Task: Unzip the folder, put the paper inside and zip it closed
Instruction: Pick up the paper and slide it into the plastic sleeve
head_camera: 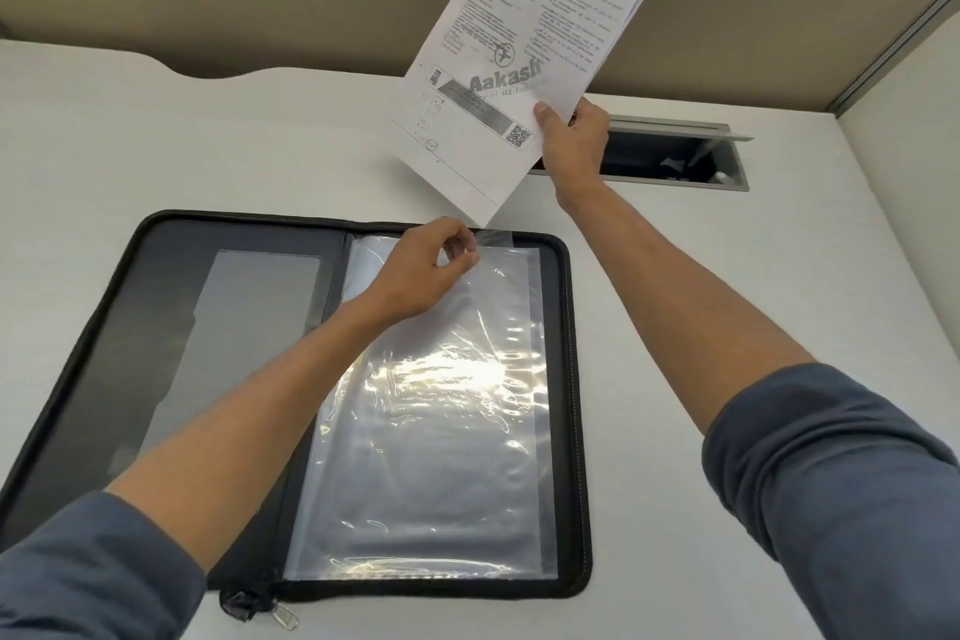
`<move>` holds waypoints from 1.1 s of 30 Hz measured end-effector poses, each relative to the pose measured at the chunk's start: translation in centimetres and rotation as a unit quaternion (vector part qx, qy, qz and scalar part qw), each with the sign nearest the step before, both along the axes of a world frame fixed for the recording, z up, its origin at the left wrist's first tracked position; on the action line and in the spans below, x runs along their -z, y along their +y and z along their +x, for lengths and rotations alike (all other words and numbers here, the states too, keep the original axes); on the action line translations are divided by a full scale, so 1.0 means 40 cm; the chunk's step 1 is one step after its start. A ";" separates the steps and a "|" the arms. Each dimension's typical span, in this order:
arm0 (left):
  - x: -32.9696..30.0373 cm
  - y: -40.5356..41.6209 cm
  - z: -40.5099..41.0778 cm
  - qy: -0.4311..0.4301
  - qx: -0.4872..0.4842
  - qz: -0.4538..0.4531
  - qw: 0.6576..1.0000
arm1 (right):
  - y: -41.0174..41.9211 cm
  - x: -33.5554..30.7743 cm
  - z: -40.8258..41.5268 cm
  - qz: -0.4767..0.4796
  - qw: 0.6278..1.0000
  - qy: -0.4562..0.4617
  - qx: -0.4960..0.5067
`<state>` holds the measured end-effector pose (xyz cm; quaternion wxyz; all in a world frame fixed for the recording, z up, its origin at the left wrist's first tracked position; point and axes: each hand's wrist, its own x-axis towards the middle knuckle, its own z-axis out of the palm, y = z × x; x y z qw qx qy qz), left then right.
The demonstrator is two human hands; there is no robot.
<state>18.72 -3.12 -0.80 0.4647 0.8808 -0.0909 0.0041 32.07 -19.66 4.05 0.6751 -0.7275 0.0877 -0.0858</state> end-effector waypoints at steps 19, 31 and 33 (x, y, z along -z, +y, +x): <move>-0.012 0.012 0.030 0.037 0.016 -0.002 0.999 | -0.029 0.036 -0.009 -0.103 0.986 0.014 -0.133; -0.055 0.190 0.061 0.069 0.001 0.284 0.956 | -0.056 0.056 0.004 -0.053 0.979 0.054 -0.191; -0.052 0.218 0.066 0.074 -0.005 0.266 0.961 | -0.058 0.059 0.004 -0.055 0.977 0.062 -0.199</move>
